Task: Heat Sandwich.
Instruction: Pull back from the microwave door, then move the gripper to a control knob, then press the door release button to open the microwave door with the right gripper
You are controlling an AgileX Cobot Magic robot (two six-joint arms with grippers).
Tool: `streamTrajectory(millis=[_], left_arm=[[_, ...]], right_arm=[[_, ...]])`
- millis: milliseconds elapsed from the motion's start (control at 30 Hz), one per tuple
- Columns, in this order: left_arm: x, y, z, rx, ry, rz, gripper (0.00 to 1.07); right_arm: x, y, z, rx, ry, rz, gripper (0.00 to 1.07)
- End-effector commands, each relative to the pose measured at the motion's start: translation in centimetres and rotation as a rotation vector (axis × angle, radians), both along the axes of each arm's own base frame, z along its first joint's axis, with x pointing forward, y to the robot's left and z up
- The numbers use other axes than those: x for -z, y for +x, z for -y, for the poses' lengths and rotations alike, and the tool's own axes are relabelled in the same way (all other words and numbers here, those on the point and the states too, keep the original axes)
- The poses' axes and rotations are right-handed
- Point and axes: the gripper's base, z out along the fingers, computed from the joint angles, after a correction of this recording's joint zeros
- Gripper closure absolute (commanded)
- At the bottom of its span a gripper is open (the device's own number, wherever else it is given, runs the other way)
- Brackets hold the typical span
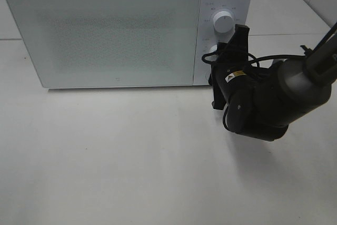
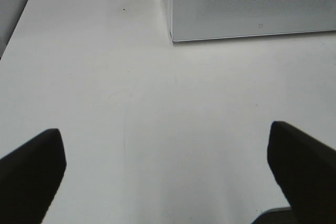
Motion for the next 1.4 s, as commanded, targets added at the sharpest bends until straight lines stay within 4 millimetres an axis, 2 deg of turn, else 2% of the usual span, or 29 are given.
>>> streamTrajectory(millis=[33, 133, 167, 200, 300, 433, 733, 933, 1400], left_arm=[[0.1, -0.3, 0.0, -0.006, -0.01, 0.022, 0.05], [0.1, -0.3, 0.0, -0.006, -0.01, 0.022, 0.05], [0.1, -0.3, 0.0, -0.006, -0.01, 0.022, 0.05], [0.1, -0.3, 0.0, -0.006, -0.01, 0.022, 0.05], [0.1, -0.3, 0.0, -0.006, -0.01, 0.022, 0.05], [0.1, -0.3, 0.0, -0.006, -0.01, 0.022, 0.05], [0.1, -0.3, 0.0, -0.006, -0.01, 0.022, 0.05], [0.1, -0.3, 0.0, -0.006, -0.01, 0.022, 0.05], [0.1, -0.3, 0.0, -0.006, -0.01, 0.022, 0.05]], right_arm=[[-1.6, 0.3, -0.8, -0.057, -0.037, 0.103, 0.81], [-1.6, 0.3, -0.6, -0.044, -0.046, 0.101, 0.63], [-1.6, 0.3, -0.6, -0.044, -0.046, 0.101, 0.63], [-1.6, 0.3, -0.6, -0.043, -0.053, 0.1, 0.53], [-1.5, 0.3, -0.6, -0.051, -0.099, 0.1, 0.33], [-1.3, 0.0, -0.4, -0.059, -0.127, 0.087, 0.25], [-0.4, -1.1, -0.3, -0.14, -0.18, 0.056, 0.29], [-0.9, -2.2, 0.0, -0.21, -0.264, 0.026, 0.31], [-3.7, -5.1, -0.4, -0.612, -0.736, -0.115, 0.31]])
